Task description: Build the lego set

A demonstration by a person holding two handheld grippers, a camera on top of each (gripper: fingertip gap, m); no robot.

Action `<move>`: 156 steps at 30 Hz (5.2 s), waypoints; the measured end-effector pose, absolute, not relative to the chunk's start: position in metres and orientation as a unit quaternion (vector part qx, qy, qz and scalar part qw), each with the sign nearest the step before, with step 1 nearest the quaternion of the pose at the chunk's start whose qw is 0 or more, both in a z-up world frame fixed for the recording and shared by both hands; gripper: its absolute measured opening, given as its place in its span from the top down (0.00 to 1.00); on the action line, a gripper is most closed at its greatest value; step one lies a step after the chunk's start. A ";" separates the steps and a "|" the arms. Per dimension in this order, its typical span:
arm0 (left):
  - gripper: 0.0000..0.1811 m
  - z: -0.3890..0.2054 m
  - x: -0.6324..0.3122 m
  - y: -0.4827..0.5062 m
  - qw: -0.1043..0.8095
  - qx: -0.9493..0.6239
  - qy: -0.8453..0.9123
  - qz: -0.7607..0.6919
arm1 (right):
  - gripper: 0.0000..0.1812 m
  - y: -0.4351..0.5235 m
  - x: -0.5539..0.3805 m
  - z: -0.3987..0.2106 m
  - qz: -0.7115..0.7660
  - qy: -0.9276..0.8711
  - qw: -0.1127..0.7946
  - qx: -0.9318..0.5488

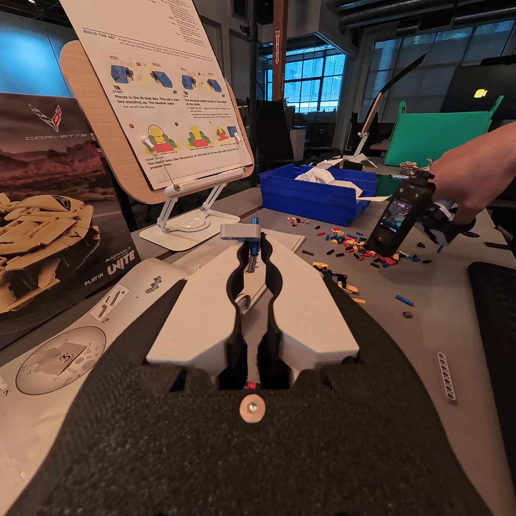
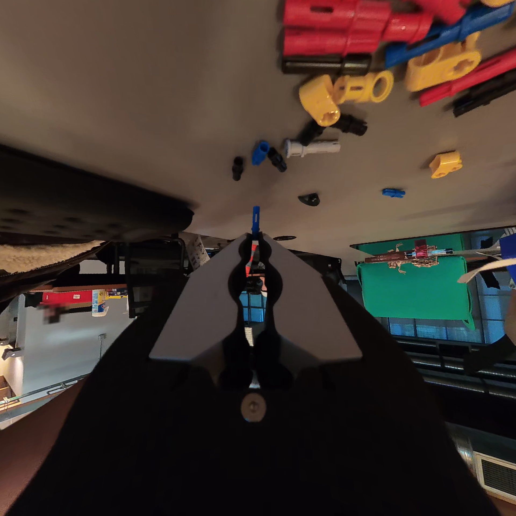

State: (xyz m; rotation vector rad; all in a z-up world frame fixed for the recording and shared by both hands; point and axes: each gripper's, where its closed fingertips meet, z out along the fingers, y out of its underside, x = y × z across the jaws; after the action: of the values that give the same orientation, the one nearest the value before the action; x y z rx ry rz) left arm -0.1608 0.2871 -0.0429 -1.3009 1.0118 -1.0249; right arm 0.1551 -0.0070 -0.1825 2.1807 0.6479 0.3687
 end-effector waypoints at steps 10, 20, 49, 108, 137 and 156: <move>0.96 -0.045 -0.159 0.286 0.561 -0.554 0.435 -0.436 | 0.98 -0.008 0.157 -0.190 0.141 0.265 0.413 0.860; 0.96 -0.045 -0.159 0.284 0.560 -0.552 0.438 -0.435 | 0.94 -0.005 0.156 -0.192 0.144 0.281 0.406 0.858; 0.96 -0.048 -0.148 0.266 0.554 -0.541 0.464 -0.431 | 0.86 -0.007 0.152 -0.189 -0.005 0.230 -0.197 0.953; 0.96 -0.011 -0.142 0.182 0.602 -0.354 0.538 -0.472 | 0.98 0.184 -0.148 -0.006 -0.206 0.421 -0.478 0.743; 0.97 -0.015 -0.137 0.172 0.571 -0.368 0.549 -0.487 | 0.98 0.177 -0.146 -0.016 -0.268 0.462 -0.404 0.743; 0.96 -0.021 -0.131 0.178 0.585 -0.378 0.552 -0.458 | 0.98 0.181 -0.134 -0.016 -0.310 0.401 -0.402 0.762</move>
State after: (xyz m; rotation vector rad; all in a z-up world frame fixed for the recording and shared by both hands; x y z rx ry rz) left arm -0.1307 0.1779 -0.0207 -0.8819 1.2865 -1.0685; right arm -0.1339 0.1806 -0.0156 3.3048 1.7398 -1.3433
